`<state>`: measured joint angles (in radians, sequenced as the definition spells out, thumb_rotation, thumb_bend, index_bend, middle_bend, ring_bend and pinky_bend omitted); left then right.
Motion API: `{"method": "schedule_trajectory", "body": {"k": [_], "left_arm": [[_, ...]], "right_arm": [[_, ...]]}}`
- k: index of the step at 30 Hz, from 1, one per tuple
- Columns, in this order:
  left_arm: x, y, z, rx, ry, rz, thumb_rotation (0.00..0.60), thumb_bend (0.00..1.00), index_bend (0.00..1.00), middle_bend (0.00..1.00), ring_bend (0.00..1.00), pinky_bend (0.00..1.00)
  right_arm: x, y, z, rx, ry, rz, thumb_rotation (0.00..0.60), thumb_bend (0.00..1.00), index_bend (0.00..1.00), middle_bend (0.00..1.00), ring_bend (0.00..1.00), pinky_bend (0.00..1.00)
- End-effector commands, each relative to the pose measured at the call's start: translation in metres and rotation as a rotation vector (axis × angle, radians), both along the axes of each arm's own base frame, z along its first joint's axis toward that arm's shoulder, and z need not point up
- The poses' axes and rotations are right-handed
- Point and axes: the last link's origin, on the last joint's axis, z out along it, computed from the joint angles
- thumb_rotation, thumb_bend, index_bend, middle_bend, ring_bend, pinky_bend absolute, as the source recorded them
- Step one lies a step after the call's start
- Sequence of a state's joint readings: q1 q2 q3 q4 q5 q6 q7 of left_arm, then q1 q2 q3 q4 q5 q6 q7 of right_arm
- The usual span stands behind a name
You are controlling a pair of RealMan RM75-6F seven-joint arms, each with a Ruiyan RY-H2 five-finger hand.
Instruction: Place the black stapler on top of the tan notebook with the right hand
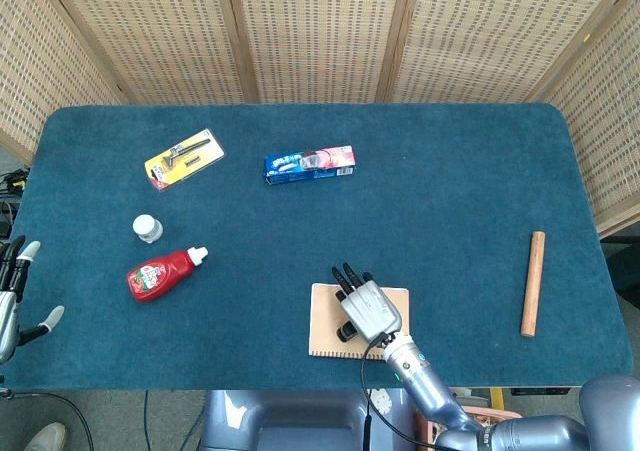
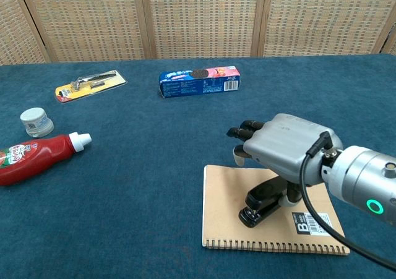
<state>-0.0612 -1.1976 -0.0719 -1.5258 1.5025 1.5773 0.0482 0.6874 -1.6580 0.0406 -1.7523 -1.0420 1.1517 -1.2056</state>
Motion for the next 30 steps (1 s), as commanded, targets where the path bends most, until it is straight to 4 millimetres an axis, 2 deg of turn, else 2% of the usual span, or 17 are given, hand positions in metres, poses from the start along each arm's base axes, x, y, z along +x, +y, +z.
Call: {"method": "schedule_trajectory", "body": {"k": [1,4,8,13,16,18,26,30], "left_arm": [[0.0,0.0,0.001,0.002,-0.002,0.001,0.6,0.21,0.03,0.0,0.0,0.0],[0.0,0.0,0.001,0.003,-0.003,0.001,0.6,0.21,0.03,0.0,0.0,0.0],[-0.001,0.0,0.001,-0.001,-0.005,0.005,0.6,0.21,0.03,0.0,0.0,0.0],[-0.001,0.0,0.0,-0.002,-0.001,0.006,0.6,0.21,0.03,0.0,0.0,0.0],[-0.001,0.0,0.0,0.0,0.0,0.004,0.6,0.21,0.03,0.0,0.0,0.0],[-0.002,0.0,-0.001,-0.002,0.002,0.006,0.6,0.21,0.02,0.0,0.0,0.0],[-0.005,0.003,-0.006,0.004,0.009,0.015,0.6,0.21,0.0,0.0,0.0,0.0],[-0.008,0.004,-0.006,0.006,0.004,0.015,0.6,0.21,0.0,0.0,0.0,0.0]], "right_arm": [[0.0,-0.006,0.015,-0.058,0.003,-0.014,0.6,0.06,0.19,0.0,0.0,0.3],[-0.003,-0.012,0.029,-0.097,-0.008,-0.035,0.6,0.06,0.13,0.0,0.0,0.28],[-0.014,-0.021,0.055,-0.147,-0.056,-0.071,0.6,0.06,0.05,0.0,0.0,0.14],[-0.034,-0.028,0.081,-0.196,-0.131,-0.096,0.6,0.06,0.04,0.0,0.0,0.07],[-0.046,-0.029,0.091,-0.216,-0.158,-0.103,0.6,0.06,0.04,0.0,0.0,0.06],[-0.07,-0.024,0.107,-0.253,-0.204,-0.129,0.6,0.06,0.04,0.0,0.0,0.06],[-0.136,0.004,0.133,-0.303,-0.306,-0.19,0.6,0.06,0.03,0.0,0.0,0.03],[-0.158,0.015,0.144,-0.336,-0.344,-0.229,0.6,0.06,0.0,0.0,0.0,0.03]]}}
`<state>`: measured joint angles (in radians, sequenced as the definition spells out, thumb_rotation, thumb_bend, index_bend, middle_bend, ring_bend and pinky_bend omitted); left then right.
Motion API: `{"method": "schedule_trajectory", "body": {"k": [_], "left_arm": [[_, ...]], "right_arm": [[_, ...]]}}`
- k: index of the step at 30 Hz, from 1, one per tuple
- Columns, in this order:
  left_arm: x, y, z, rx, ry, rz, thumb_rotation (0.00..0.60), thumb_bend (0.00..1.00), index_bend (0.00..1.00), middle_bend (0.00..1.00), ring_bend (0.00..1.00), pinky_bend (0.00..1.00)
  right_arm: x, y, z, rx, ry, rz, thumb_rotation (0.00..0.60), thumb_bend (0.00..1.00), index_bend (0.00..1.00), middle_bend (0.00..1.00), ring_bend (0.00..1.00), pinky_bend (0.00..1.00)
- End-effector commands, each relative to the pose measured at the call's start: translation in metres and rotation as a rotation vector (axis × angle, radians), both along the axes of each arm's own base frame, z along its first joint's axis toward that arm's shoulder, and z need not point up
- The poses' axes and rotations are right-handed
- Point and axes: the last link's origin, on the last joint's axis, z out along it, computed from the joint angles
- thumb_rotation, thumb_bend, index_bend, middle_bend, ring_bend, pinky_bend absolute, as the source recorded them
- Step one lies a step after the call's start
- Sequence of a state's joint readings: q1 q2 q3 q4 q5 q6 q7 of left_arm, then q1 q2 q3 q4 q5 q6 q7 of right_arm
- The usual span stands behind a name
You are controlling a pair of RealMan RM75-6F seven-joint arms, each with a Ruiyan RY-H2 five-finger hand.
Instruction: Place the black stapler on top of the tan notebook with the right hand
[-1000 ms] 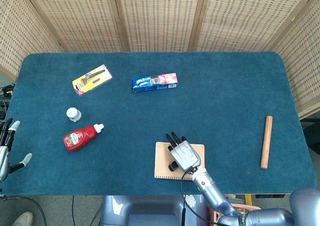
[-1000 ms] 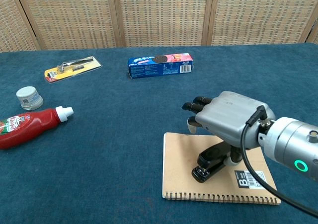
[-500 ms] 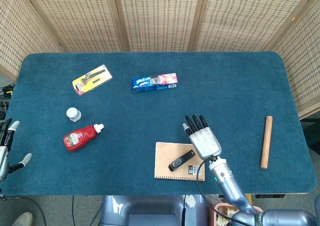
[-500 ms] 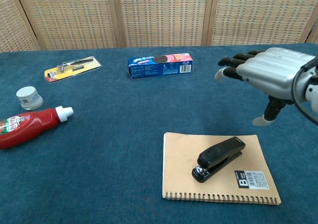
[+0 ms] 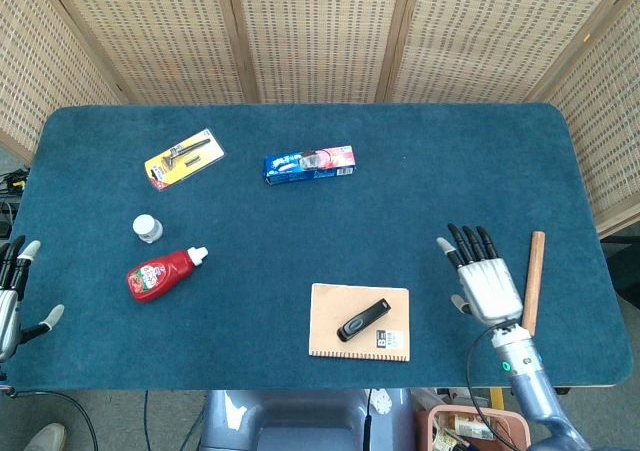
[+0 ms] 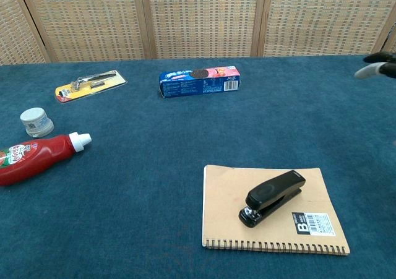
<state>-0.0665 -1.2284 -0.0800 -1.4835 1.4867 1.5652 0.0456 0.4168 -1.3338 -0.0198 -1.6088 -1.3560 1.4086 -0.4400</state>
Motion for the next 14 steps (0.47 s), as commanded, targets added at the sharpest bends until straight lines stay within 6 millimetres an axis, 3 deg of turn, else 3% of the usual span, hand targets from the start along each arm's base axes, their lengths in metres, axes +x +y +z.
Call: {"method": "schedule_trajectory", "body": {"k": [1,7,14], "left_arm": [[-0.002,0.001,0.0,0.003,-0.001,0.001,0.6,0.21,0.0,0.0,0.0,0.0],[-0.003,0.001,-0.002,0.009,0.002,-0.001,0.6,0.21,0.0,0.0,0.0,0.0],[-0.002,0.002,-0.004,0.009,0.008,-0.004,0.6,0.21,0.0,0.0,0.0,0.0]], "right_arm": [[-0.032,0.019,0.019,-0.045,-0.016,-0.042,0.6,0.06,0.0,0.0,0.0,0.03],[-0.049,0.027,0.03,-0.081,-0.061,-0.073,0.6,0.06,0.0,0.0,0.0,0.03],[-0.056,0.025,0.033,-0.075,-0.073,-0.086,0.6,0.06,0.0,0.0,0.0,0.03]]}}
